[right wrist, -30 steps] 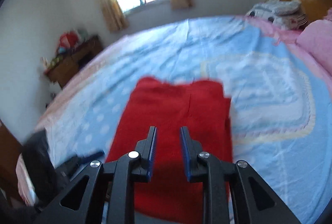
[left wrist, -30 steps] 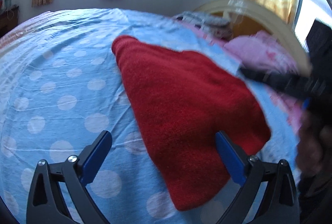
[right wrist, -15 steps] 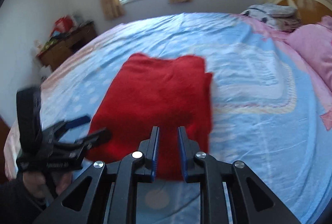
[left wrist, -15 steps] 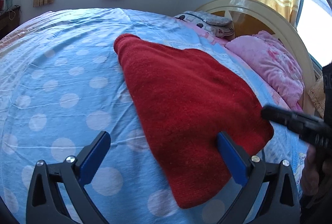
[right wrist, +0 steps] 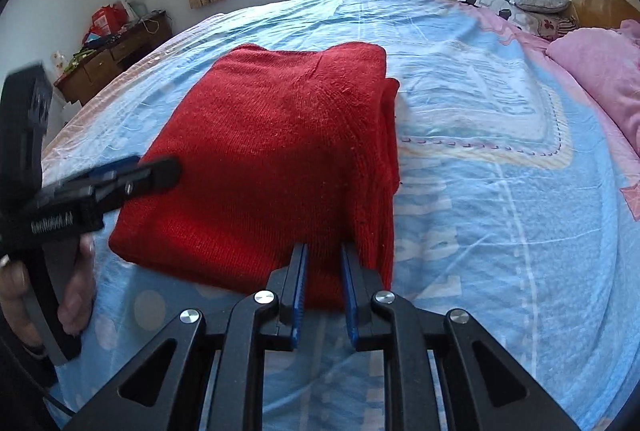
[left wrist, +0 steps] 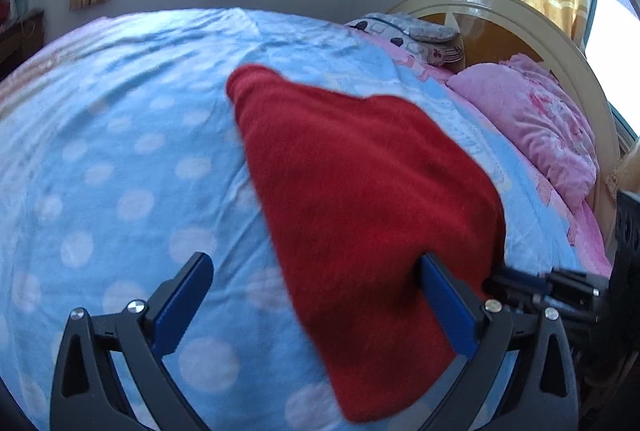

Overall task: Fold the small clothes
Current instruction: 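Pinch the edge of the folded red stack with the right tool, then grasp the side edge of the red stack with the right tool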

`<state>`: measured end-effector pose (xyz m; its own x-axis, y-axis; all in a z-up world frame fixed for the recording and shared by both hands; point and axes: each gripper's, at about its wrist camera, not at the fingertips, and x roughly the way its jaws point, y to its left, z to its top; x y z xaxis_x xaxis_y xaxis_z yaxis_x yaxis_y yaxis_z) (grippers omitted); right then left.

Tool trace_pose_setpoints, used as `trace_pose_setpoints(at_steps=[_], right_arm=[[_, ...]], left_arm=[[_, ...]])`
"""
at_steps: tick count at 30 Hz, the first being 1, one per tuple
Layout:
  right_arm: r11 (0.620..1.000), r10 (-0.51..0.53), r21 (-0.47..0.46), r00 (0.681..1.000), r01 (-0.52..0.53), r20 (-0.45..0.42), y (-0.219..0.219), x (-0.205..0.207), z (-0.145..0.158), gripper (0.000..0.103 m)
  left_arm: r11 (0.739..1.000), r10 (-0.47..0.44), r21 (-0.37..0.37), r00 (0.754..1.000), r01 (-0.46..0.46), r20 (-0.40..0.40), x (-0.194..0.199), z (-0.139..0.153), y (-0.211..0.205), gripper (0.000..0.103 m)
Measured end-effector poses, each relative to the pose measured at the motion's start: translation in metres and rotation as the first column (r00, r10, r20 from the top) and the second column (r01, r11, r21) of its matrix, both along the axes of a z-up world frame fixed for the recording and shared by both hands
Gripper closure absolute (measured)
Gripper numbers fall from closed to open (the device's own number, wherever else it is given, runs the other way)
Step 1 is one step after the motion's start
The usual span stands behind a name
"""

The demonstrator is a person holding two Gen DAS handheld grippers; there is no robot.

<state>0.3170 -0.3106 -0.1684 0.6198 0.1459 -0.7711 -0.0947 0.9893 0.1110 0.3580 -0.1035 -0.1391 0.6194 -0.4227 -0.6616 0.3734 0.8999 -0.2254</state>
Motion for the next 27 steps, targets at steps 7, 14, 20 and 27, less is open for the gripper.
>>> trace_pose_setpoints(at_steps=[7, 14, 20, 27], right_arm=[[0.999, 0.026, 0.02, 0.999, -0.027, 0.029, -0.002, -0.004, 0.002, 0.085], [0.998, 0.036, 0.045, 0.996, -0.04, 0.079, -0.011, -0.005, 0.019, 0.05], [0.99, -0.03, 0.143, 0.992, 0.011, 0.127, -0.035, 0.02, 0.042, 0.034], [0.96, -0.112, 0.266, 0.992, 0.092, 0.058, -0.058, 0.071, 0.036, 0.035]], left_arm=[[0.997, 0.012, 0.073, 1.0, -0.012, 0.001, 0.02, -0.01, -0.014, 0.0], [1.0, 0.01, 0.023, 1.0, -0.01, -0.027, 0.022, -0.012, -0.01, 0.0], [0.999, 0.009, 0.038, 1.0, -0.009, -0.01, 0.02, -0.011, -0.01, 0.0], [1.0, 0.005, 0.023, 1.0, -0.004, -0.017, 0.021, -0.012, -0.007, 0.0]])
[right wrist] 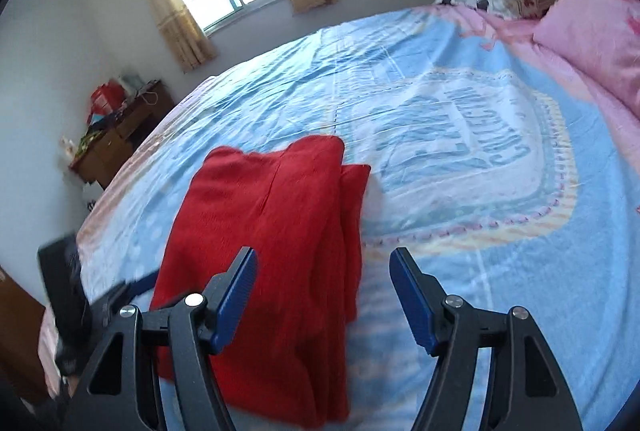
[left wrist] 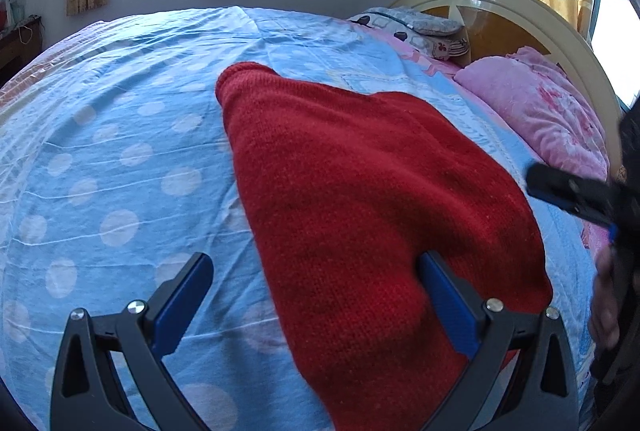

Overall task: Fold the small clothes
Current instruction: 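Grasp the side edge of the red stack with the right tool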

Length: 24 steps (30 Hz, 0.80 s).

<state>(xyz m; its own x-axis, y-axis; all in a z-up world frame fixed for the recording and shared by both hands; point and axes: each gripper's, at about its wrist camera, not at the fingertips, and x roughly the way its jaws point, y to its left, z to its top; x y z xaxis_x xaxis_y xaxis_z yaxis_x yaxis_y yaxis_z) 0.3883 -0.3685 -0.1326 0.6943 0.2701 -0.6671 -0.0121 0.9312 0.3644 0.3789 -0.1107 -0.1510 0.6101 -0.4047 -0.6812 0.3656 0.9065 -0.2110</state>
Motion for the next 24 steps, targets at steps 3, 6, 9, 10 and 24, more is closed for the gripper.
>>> trace_pose_setpoints(at_steps=[3, 6, 9, 10, 24], right_arm=[[0.996, 0.036, 0.082, 0.999, -0.034, -0.023, 0.001, 0.024, 0.001, 0.041], [0.992, 0.075, 0.107, 0.994, -0.067, -0.075, 0.011, 0.048, -0.006, 0.055], [0.998, 0.02, -0.059, 0.993, -0.028, -0.12, 0.027, 0.058, -0.013, 0.089], [0.997, 0.013, -0.072, 0.995, -0.02, -0.101, 0.027, 0.056, -0.01, 0.094], [0.996, 0.036, 0.08, 0.996, -0.029, -0.077, -0.008, 0.056, -0.019, 0.048]], left_arm=[[1.0, -0.002, -0.014, 1.0, 0.002, -0.002, 0.0, 0.0, 0.002, 0.0], [0.999, -0.009, -0.037, 1.0, 0.009, -0.001, -0.002, 0.0, 0.005, 0.0], [0.997, -0.034, -0.065, 0.999, 0.034, 0.002, -0.005, 0.001, 0.006, 0.0], [0.995, -0.061, -0.074, 0.998, 0.061, 0.004, -0.008, 0.002, 0.005, 0.0], [0.993, -0.076, -0.1, 0.996, 0.07, -0.051, -0.003, -0.003, 0.003, 0.0]])
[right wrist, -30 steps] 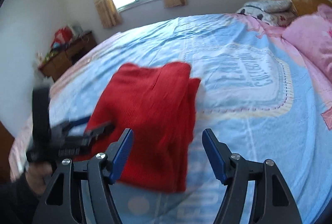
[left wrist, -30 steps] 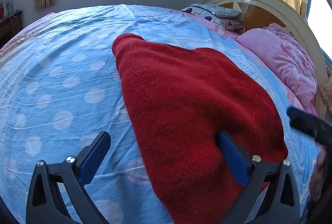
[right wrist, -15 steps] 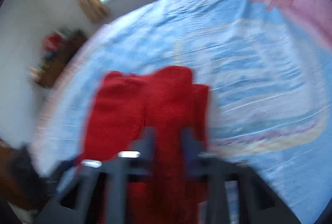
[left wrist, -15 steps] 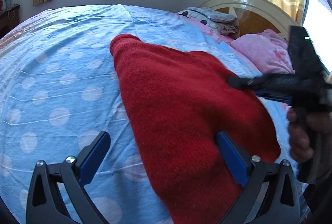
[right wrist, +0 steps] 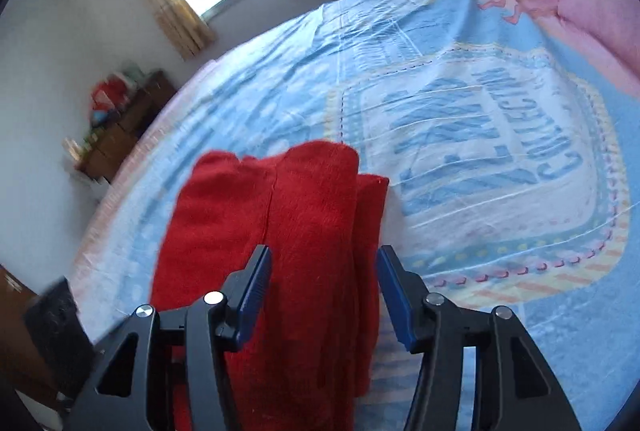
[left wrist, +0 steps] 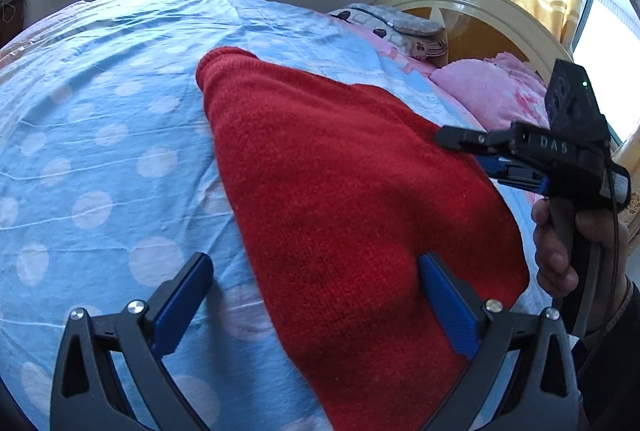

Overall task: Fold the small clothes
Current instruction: 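Grasp the side edge of the red stack with the right tool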

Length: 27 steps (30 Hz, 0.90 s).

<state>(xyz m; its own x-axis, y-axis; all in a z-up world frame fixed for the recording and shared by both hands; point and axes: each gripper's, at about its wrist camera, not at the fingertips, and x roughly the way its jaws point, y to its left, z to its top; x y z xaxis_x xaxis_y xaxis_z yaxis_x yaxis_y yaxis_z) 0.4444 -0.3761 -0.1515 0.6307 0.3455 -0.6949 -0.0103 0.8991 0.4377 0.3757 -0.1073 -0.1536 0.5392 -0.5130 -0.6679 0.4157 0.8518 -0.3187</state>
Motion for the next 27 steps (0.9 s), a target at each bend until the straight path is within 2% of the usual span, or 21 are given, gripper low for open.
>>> trace_pose_setpoints(at_steps=[7, 13, 16, 18, 20, 24, 27], right_arm=[[0.993, 0.013, 0.117, 0.999, -0.007, -0.045, -0.013, 0.023, -0.022, 0.048], [0.98, 0.014, 0.198, 0.997, 0.003, -0.082, -0.02, 0.043, -0.04, 0.04], [0.97, 0.026, 0.242, 0.997, -0.007, -0.078, -0.021, 0.048, -0.047, 0.04], [0.97, 0.043, 0.241, 0.996, -0.023, -0.075, -0.02, 0.049, -0.046, 0.042], [0.967, 0.073, 0.25, 0.995, -0.055, -0.064, -0.018, 0.049, -0.046, 0.052], [0.963, 0.082, 0.262, 0.995, -0.066, -0.053, -0.015, 0.047, -0.048, 0.055], [0.97, 0.074, 0.237, 0.996, -0.061, -0.045, -0.009, 0.046, -0.048, 0.056]], left_arm=[[1.0, -0.009, -0.007, 1.0, 0.009, -0.019, 0.003, -0.002, -0.001, 0.0], [1.0, -0.016, 0.0, 1.0, 0.016, -0.022, 0.004, -0.004, -0.003, 0.0], [1.0, -0.018, 0.007, 1.0, 0.018, -0.021, 0.003, -0.004, -0.004, 0.0], [1.0, -0.019, 0.012, 1.0, 0.02, -0.021, 0.003, -0.004, -0.005, 0.0], [1.0, -0.019, 0.015, 1.0, 0.02, -0.02, 0.004, -0.004, -0.007, 0.0], [1.0, -0.021, 0.021, 1.0, 0.022, -0.02, 0.005, -0.005, -0.008, 0.0], [0.999, -0.024, 0.026, 0.999, 0.024, -0.021, 0.006, -0.004, -0.01, 0.0]])
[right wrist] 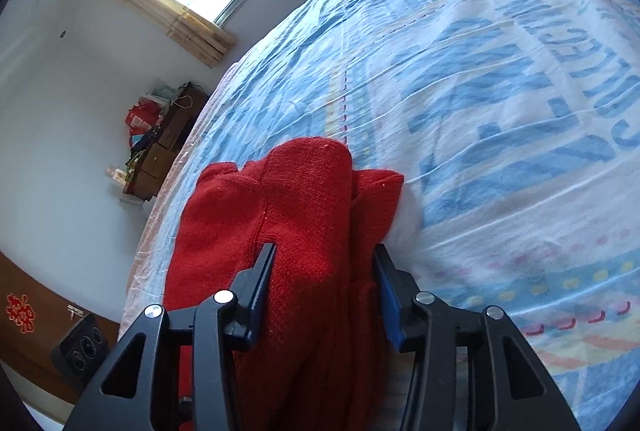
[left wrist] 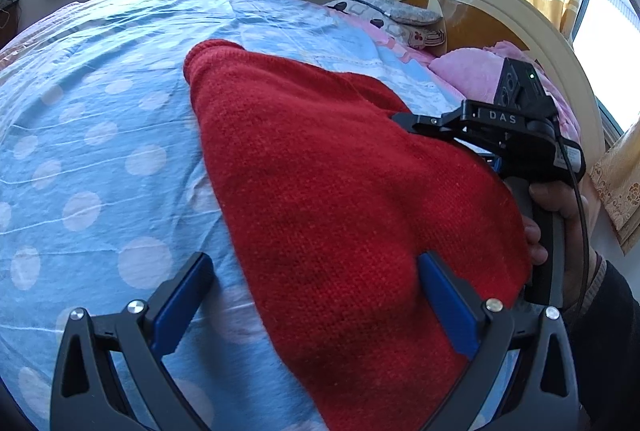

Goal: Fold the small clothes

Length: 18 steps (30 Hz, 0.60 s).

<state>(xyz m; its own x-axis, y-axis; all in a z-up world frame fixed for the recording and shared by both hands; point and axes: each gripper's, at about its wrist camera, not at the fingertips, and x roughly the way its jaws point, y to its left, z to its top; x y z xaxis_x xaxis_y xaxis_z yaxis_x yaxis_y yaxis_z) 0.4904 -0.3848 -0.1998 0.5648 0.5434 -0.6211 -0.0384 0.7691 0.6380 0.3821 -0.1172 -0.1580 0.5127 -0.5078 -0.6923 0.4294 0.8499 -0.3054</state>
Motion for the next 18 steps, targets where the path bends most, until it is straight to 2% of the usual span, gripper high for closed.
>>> trace_pose_setpoints(at_steps=[8, 10, 12, 13, 15, 18], right_arm=[[0.998, -0.022, -0.063, 1.0, 0.022, 0.005, 0.013, 0.001, 0.003, 0.058], [0.996, -0.035, -0.087, 0.999, 0.036, 0.004, 0.018, 0.0, 0.007, 0.063], [0.99, -0.048, -0.128, 0.999, 0.05, 0.019, 0.026, -0.005, 0.014, 0.066], [0.987, -0.05, -0.149, 0.998, 0.054, 0.032, 0.03, -0.009, 0.017, 0.067], [0.984, -0.053, -0.17, 0.997, 0.061, 0.055, 0.034, -0.015, 0.023, 0.069], [0.981, -0.063, -0.176, 0.995, 0.076, 0.082, 0.036, -0.027, 0.032, 0.07]], left_arm=[[1.0, -0.008, 0.01, 1.0, 0.008, -0.01, 0.002, -0.001, -0.002, 0.0], [1.0, -0.021, 0.004, 1.0, 0.021, -0.013, 0.002, 0.0, -0.004, 0.007], [0.999, -0.041, -0.009, 0.999, 0.041, -0.019, -0.002, 0.003, -0.005, 0.023], [0.999, -0.039, -0.006, 0.999, 0.039, -0.014, -0.004, 0.004, -0.006, 0.025], [0.999, -0.039, 0.009, 0.999, 0.039, 0.016, -0.011, 0.008, -0.008, 0.037], [0.999, -0.026, 0.047, 0.998, 0.023, 0.056, -0.021, 0.014, -0.01, 0.049]])
